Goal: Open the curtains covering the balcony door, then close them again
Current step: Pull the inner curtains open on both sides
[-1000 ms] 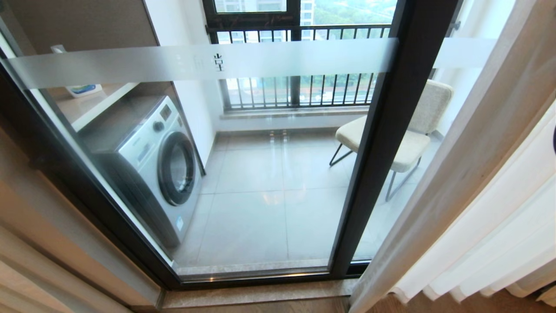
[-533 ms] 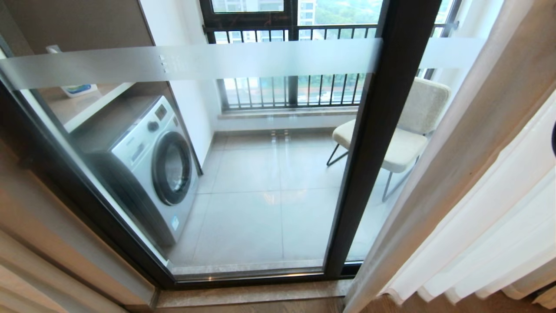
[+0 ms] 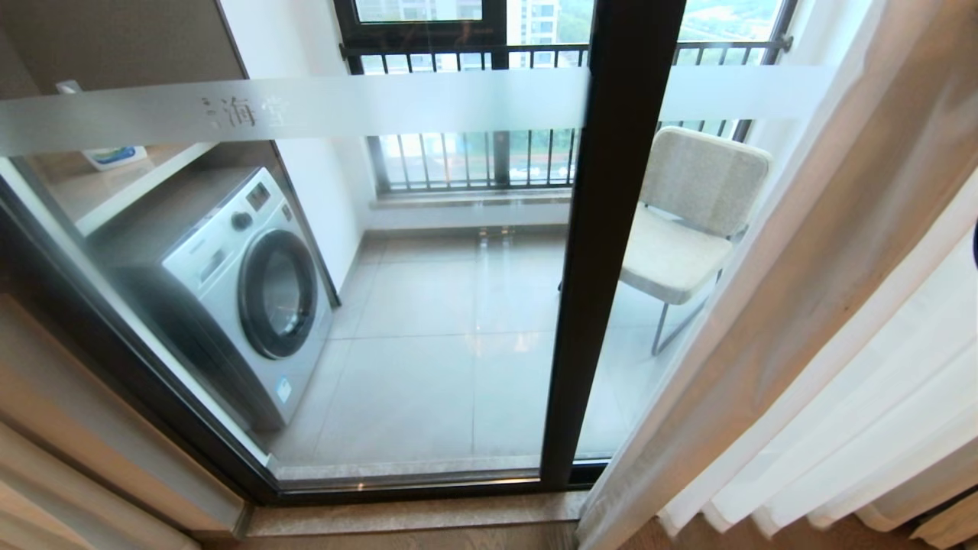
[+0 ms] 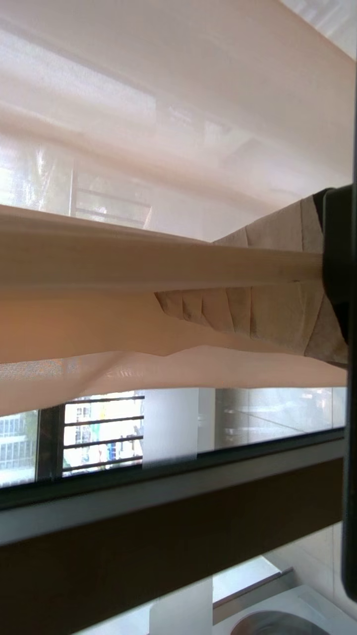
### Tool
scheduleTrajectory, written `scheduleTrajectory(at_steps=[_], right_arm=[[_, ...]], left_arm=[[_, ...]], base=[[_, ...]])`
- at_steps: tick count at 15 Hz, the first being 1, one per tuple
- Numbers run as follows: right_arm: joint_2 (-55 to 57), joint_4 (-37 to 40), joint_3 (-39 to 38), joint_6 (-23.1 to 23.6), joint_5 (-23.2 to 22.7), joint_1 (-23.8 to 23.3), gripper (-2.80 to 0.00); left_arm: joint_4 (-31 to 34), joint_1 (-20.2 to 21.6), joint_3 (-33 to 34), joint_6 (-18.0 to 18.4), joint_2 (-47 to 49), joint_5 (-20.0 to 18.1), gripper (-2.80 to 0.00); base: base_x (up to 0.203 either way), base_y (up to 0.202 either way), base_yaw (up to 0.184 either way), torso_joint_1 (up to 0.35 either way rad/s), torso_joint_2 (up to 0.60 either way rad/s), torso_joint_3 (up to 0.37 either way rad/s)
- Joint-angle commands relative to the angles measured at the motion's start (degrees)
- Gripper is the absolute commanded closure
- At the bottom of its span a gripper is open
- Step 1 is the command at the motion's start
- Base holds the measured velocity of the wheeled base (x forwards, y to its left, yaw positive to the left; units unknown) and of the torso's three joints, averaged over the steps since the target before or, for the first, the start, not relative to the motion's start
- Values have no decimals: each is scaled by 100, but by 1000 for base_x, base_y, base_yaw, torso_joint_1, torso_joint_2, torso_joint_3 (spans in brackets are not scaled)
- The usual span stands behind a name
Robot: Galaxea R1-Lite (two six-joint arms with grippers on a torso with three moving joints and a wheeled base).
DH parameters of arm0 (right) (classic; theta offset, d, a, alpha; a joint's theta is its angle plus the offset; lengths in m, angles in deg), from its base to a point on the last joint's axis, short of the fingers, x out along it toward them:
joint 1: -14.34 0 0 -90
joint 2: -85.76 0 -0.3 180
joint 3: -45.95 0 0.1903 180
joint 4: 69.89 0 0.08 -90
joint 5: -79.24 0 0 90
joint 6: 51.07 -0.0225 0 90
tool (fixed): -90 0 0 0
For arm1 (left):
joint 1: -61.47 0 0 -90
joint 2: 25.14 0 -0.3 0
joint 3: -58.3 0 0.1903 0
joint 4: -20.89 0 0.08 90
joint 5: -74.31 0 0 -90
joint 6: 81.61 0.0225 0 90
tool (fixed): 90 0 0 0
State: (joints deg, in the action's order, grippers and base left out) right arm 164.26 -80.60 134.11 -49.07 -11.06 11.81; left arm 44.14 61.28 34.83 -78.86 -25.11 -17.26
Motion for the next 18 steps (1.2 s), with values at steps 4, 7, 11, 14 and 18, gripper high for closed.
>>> scheduleTrajectory(at_steps=[4,7,11,14,18], right_arm=[[69,-20,25,2,4,-63,0],[69,-20,7,2,4,-107,0],[105,-38,-2,2,4,-222,0],[105,-38,-11,2,4,-301,0],[105,-20,-11,2,4,-352,0]], left_arm=[[8,1,1,-3,-2,5,0],[2,1,1,-3,-2,8,0],[2,1,1,-3,-2,34,0],[10,1,1,-3,-2,34,0],[11,1,1,-3,-2,34,0]], base=[[0,-190,3,1,0,3],[0,-190,0,3,4,1],[0,-191,3,4,3,3],[0,-191,0,2,0,3],[0,-192,2,0,5,3]])
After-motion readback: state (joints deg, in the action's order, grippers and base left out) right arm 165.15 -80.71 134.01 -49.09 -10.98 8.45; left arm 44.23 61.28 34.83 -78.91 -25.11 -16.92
